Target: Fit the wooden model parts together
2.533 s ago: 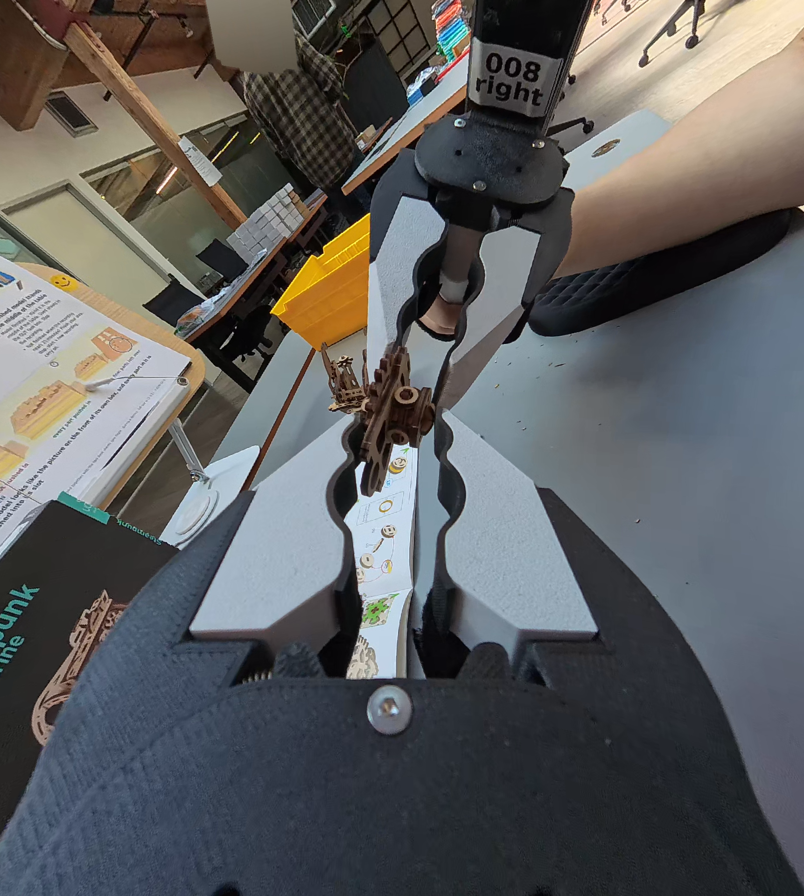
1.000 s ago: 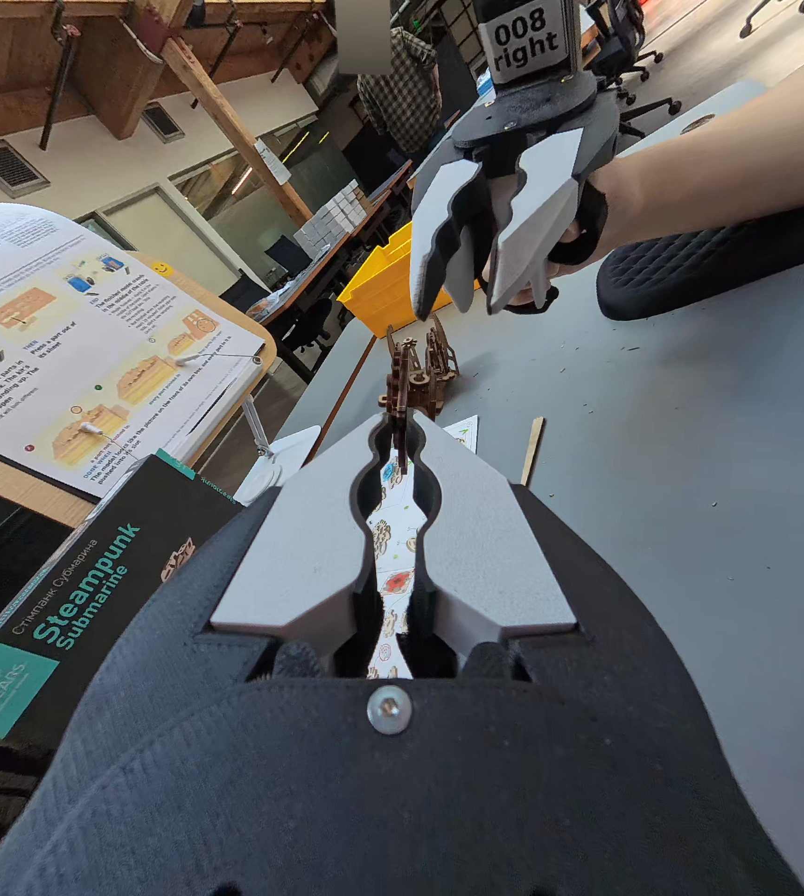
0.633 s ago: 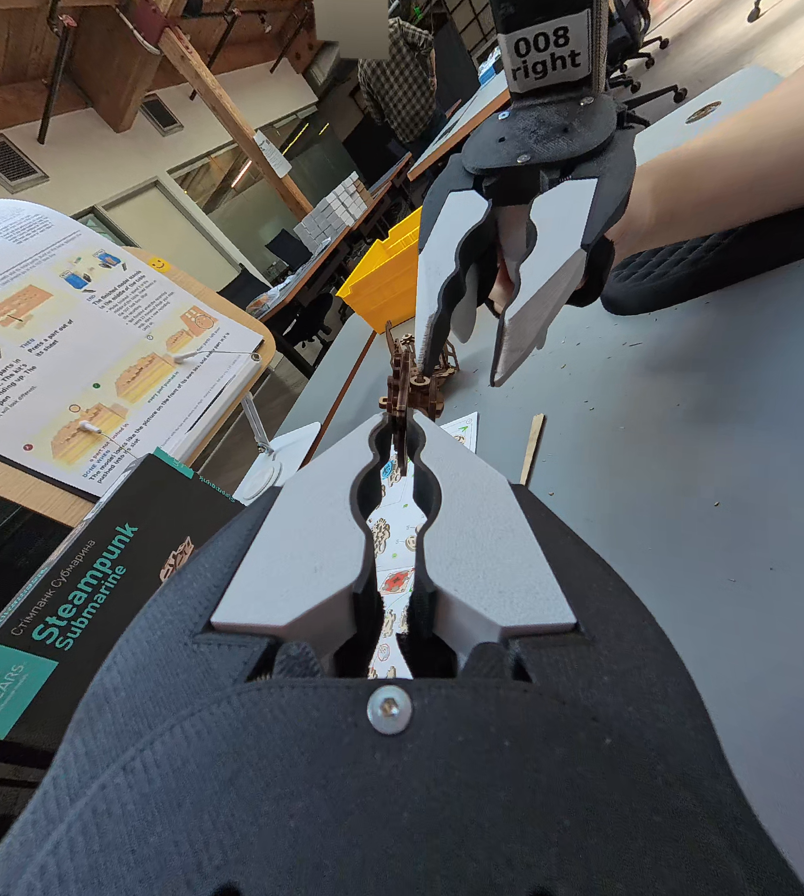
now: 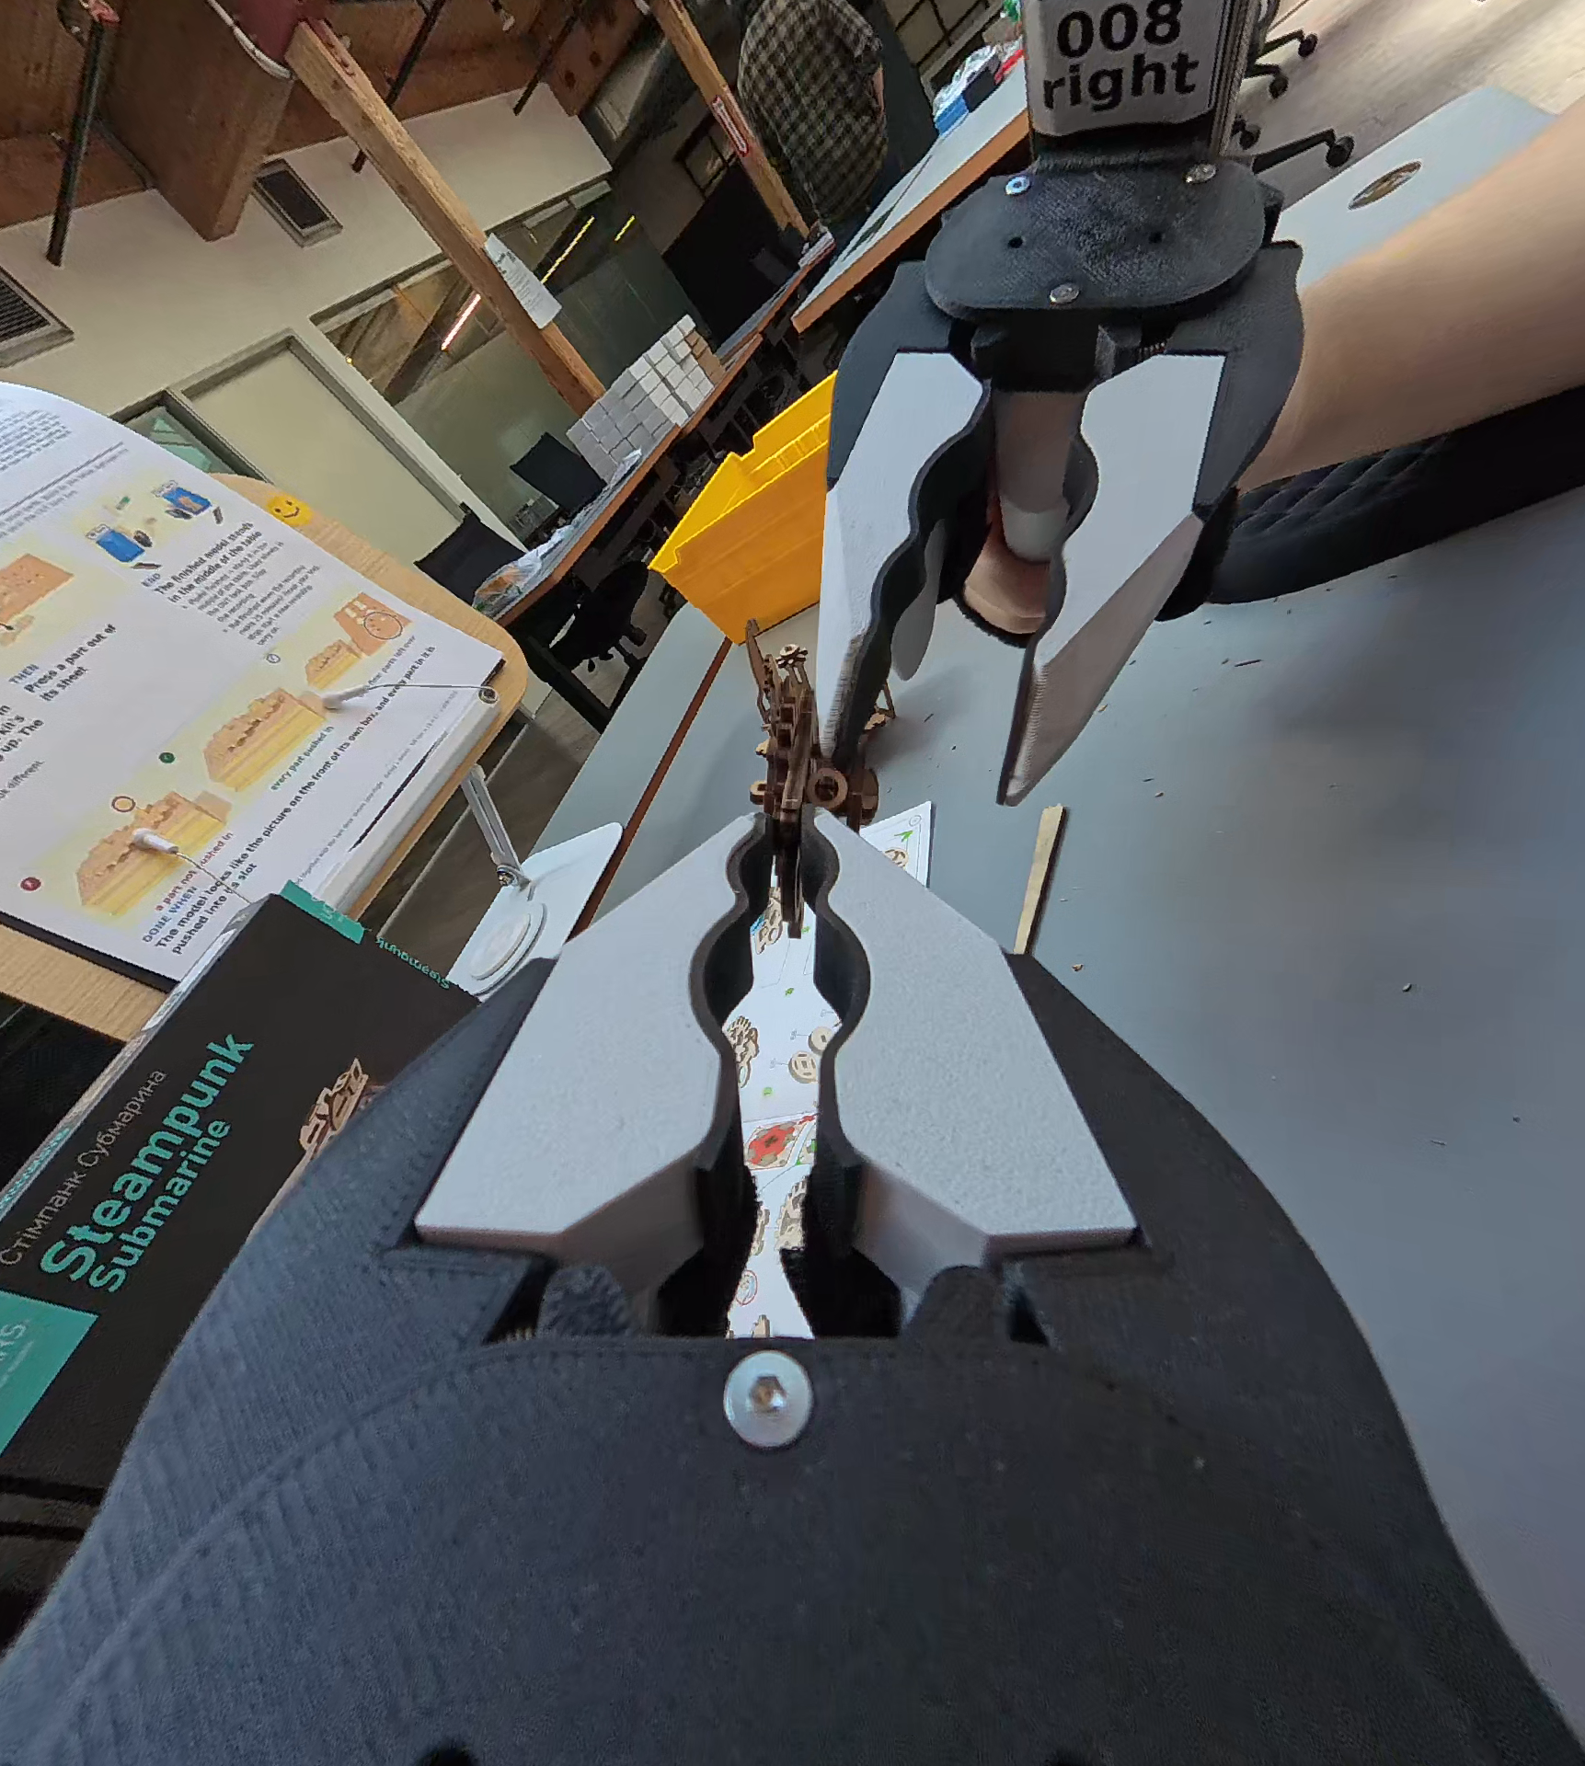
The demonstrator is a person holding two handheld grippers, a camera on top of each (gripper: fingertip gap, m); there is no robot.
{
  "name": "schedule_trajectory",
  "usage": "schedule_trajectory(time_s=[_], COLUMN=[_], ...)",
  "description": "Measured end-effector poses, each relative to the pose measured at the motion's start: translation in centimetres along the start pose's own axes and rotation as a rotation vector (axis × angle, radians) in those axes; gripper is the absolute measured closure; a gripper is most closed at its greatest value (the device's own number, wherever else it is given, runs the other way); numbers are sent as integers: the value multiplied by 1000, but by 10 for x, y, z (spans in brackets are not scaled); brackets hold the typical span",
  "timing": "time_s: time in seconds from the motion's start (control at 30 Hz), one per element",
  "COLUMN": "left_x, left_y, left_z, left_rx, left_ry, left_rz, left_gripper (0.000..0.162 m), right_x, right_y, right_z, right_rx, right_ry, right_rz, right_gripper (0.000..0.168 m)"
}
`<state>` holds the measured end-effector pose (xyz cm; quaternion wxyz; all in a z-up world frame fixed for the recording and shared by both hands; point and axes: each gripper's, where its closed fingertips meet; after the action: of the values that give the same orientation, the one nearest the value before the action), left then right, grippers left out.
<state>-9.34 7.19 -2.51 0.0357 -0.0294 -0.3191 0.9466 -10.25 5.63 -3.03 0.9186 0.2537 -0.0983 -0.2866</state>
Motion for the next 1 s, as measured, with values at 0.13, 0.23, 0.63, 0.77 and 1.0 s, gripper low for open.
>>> schedule_trajectory(time_s=[0.13, 0.23, 0.63, 0.77, 1.0], left_x=[2, 1, -8, -11, -17], left_y=[1, 11, 56, 54, 52], left_z=[-5, -16, -65, -59, -45], left_rx=[5, -46, -484, -612, -802], left_ry=[-9, -49, -267, -238, -178], left_rz=[-11, -59, -222, -188, -121], left_gripper=[159, 159, 159, 159, 159], right_x=[15, 29, 26, 27, 36], right_y=[10, 23, -3, -13, 9], right_z=[13, 12, -70, -72, -51], right_rx=[58, -11, -277, -433, -802], right_ry=[48, 75, -137, -122, 31], right_rz=[-11, -9, 179, 249, 252], right_gripper=[144, 145, 140, 139, 123])
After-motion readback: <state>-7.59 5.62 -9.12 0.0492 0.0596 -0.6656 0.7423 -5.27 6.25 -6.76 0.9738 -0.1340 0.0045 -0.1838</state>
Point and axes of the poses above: each gripper's, where its closed fingertips meet, x back along the fingers, z out of its top, y = z × x across the jaws, and after that the axes turned 10 degrees about y, right-handed
